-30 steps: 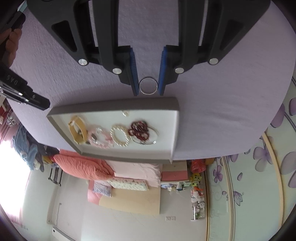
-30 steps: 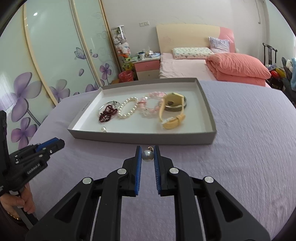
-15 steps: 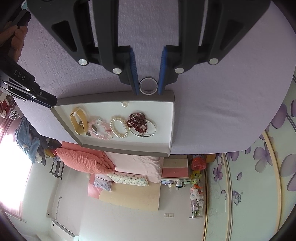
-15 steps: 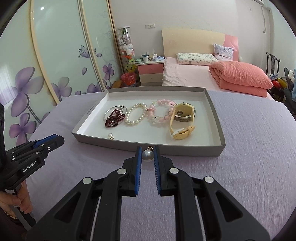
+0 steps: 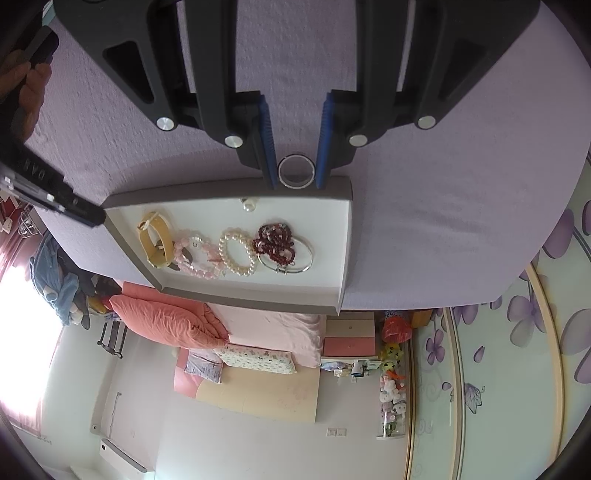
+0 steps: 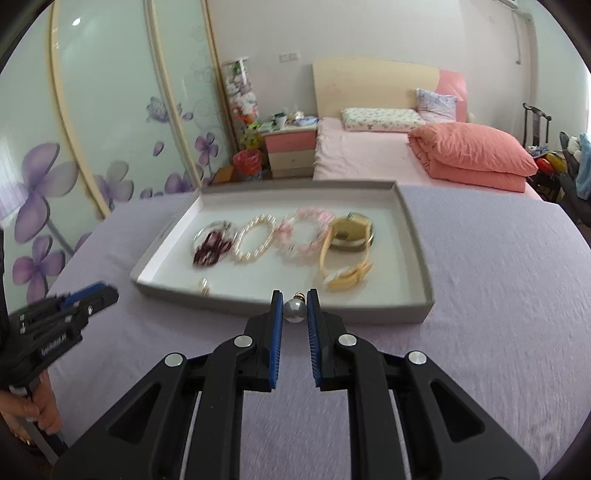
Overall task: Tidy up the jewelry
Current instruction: 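Carry the silver ring and pearl over the tray with both tools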
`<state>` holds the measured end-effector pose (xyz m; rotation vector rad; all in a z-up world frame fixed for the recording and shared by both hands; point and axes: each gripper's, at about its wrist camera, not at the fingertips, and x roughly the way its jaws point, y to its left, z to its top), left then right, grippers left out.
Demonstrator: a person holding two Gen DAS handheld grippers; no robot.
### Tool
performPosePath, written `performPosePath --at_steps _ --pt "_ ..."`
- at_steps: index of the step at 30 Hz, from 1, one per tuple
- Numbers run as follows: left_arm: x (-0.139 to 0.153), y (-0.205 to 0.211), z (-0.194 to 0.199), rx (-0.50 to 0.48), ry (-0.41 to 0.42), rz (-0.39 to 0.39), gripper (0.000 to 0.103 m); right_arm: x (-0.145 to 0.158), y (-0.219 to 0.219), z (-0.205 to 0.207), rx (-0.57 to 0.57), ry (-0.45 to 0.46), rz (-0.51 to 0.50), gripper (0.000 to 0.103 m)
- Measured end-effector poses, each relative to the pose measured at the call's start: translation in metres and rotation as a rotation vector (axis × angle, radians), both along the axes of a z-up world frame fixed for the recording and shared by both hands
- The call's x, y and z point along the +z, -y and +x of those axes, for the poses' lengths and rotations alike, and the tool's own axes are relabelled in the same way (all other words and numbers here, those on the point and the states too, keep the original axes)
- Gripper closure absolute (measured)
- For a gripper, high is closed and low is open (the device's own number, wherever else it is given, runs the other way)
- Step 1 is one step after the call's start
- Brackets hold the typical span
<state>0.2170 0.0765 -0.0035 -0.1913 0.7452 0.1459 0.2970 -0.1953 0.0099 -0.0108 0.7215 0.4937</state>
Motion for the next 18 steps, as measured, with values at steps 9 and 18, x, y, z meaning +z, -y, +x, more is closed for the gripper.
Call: performPosePath --at_steps 9,18 --pt "0.02 0.0 0.035 0.007 0.066 -0.012 0.081 -0.001 -0.017 0.043 -0.026 0.02 0.017 0.089" --pt "0.019 0.0 0.07 -0.001 0.077 -0.011 0.081 -0.018 -0.035 0.061 0.009 0.012 0.007 0.089"
